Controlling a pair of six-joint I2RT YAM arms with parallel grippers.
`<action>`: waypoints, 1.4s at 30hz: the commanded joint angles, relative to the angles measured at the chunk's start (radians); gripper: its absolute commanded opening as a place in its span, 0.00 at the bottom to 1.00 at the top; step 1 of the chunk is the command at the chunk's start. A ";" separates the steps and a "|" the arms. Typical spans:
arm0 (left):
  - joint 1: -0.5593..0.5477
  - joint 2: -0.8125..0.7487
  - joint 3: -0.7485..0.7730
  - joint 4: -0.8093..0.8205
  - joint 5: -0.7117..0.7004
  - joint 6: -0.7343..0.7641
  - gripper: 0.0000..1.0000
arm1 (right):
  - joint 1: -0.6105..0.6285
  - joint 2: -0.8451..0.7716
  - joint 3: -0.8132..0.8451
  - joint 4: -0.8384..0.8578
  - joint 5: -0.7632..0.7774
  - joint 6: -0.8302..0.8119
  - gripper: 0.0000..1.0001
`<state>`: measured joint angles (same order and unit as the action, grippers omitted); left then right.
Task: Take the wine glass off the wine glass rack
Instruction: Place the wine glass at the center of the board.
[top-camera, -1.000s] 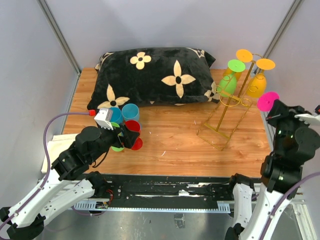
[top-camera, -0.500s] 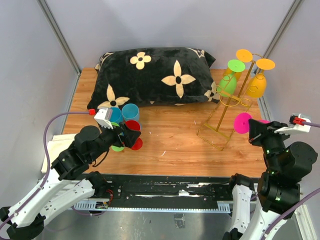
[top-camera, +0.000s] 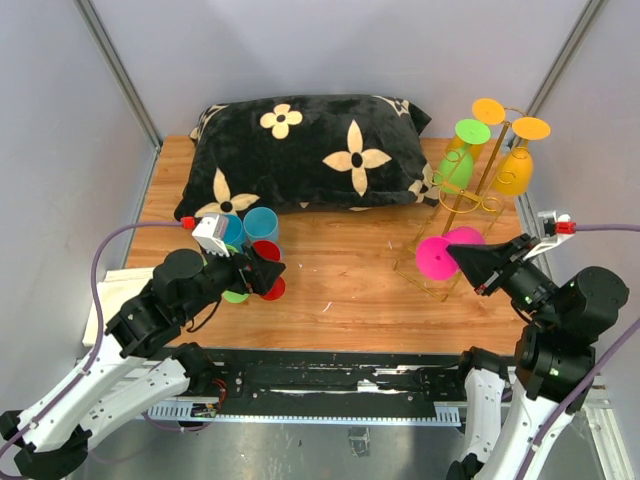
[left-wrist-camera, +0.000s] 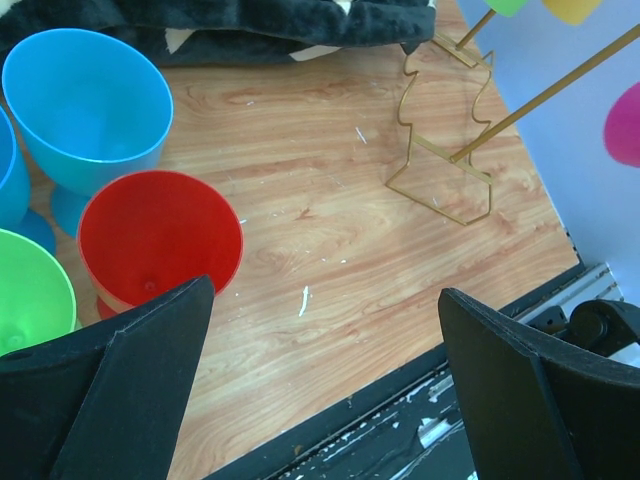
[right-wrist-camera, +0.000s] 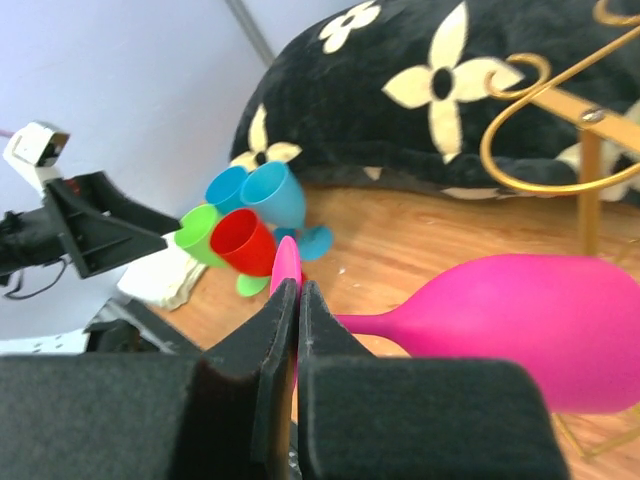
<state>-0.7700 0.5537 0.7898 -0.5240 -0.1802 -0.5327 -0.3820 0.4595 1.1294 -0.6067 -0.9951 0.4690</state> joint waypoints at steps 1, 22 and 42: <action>-0.005 0.009 0.012 0.064 0.015 -0.010 1.00 | 0.008 -0.012 -0.106 0.212 -0.239 0.130 0.01; -0.005 0.087 -0.032 0.285 0.239 -0.057 1.00 | 0.819 0.148 -0.327 0.438 0.176 -0.047 0.01; -0.004 0.171 -0.107 0.488 0.547 -0.079 0.87 | 1.162 0.433 -0.453 1.033 0.525 0.072 0.01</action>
<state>-0.7700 0.6979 0.6968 -0.1146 0.2882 -0.6098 0.7658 0.9127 0.6807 0.2653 -0.4854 0.4988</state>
